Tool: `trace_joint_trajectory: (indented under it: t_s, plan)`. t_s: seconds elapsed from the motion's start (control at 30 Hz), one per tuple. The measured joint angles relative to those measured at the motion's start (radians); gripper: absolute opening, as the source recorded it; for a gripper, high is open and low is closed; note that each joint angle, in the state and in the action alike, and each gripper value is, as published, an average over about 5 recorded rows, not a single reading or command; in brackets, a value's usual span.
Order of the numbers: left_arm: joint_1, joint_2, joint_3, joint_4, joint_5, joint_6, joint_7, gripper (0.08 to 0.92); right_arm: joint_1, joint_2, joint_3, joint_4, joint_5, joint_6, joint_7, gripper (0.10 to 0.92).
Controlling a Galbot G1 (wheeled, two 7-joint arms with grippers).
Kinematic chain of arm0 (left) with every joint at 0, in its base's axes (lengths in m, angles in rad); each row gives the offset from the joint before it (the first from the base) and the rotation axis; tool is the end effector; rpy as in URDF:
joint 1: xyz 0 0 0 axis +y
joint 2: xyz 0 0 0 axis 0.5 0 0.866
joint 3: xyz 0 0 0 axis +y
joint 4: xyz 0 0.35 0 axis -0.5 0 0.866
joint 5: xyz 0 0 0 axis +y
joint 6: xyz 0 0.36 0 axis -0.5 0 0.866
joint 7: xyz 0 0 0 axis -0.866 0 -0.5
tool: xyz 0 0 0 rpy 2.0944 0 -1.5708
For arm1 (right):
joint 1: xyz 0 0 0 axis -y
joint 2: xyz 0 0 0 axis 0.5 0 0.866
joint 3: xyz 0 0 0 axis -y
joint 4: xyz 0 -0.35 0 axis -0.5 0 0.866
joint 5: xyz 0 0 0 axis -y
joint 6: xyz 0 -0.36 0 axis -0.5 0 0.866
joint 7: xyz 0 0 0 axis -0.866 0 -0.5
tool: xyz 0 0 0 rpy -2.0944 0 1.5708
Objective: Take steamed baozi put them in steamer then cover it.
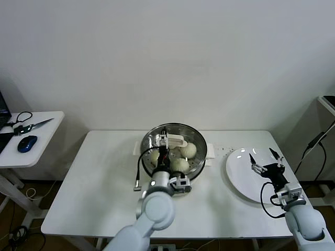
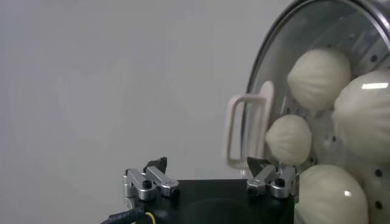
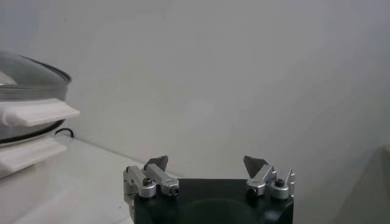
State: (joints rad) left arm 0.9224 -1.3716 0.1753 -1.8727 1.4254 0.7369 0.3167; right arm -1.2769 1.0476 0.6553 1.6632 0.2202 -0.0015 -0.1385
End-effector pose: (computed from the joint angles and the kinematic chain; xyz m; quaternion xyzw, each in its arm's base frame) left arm 0.2962 -0.1687 -0.2470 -0.0284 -0.7432 -0.6684 0.0134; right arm 0.2889 -0.1991 -0.3252 0.0415 -0.9855 0.1539 0.0580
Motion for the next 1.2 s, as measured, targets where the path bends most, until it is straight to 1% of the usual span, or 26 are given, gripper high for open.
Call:
trace_joint_trajectory:
  t_s: [0.13, 0.27, 0.37, 0.5, 0.6, 0.73, 0.83, 0.93, 1.07, 1.2]
  plan:
    - [0.031, 0.038, -0.023, -0.058, -0.054, 0.0, -0.036, 0.823, -0.001, 0.0, -0.004, 0.002, 0.006, -0.01, 0.001, 0.823]
    - [0.069, 0.076, -0.064, -0.118, -0.144, 0.0, -0.097, 0.823, -0.002, 0.0, -0.007, 0.003, 0.009, -0.012, -0.001, 0.823]
    - [0.104, 0.105, -0.109, -0.159, -0.252, 0.0, -0.162, 0.823, -0.001, 0.0, -0.009, 0.003, 0.013, -0.009, -0.004, 0.823]
    - [0.157, 0.134, -0.19, -0.203, -0.456, 0.0, -0.275, 0.823, -0.003, 0.001, -0.01, 0.004, 0.019, -0.002, -0.01, 0.823]
    - [0.205, 0.141, -0.27, -0.228, -0.624, 0.0, -0.352, 0.823, -0.008, 0.004, -0.011, 0.007, 0.024, 0.002, -0.014, 0.823]
    - [0.282, 0.133, -0.387, -0.247, -0.836, -0.023, -0.421, 0.823, -0.018, 0.011, -0.009, 0.013, 0.032, 0.007, -0.021, 0.823]
    - [0.345, 0.112, -0.471, -0.249, -0.979, -0.09, -0.455, 0.823, -0.027, 0.016, -0.004, 0.019, 0.04, 0.013, -0.025, 0.823]
    - [0.406, 0.085, -0.547, -0.242, -1.112, -0.201, -0.478, 0.823, -0.038, 0.021, 0.002, 0.026, 0.055, 0.017, -0.033, 0.823]
    - [0.476, 0.054, -0.628, -0.223, -1.263, -0.358, -0.491, 0.823, -0.057, 0.026, 0.01, 0.036, 0.083, 0.023, -0.047, 0.823]
    - [0.527, 0.037, -0.677, -0.201, -1.368, -0.481, -0.495, 0.823, -0.077, 0.032, 0.014, 0.038, 0.106, 0.035, -0.06, 0.823]
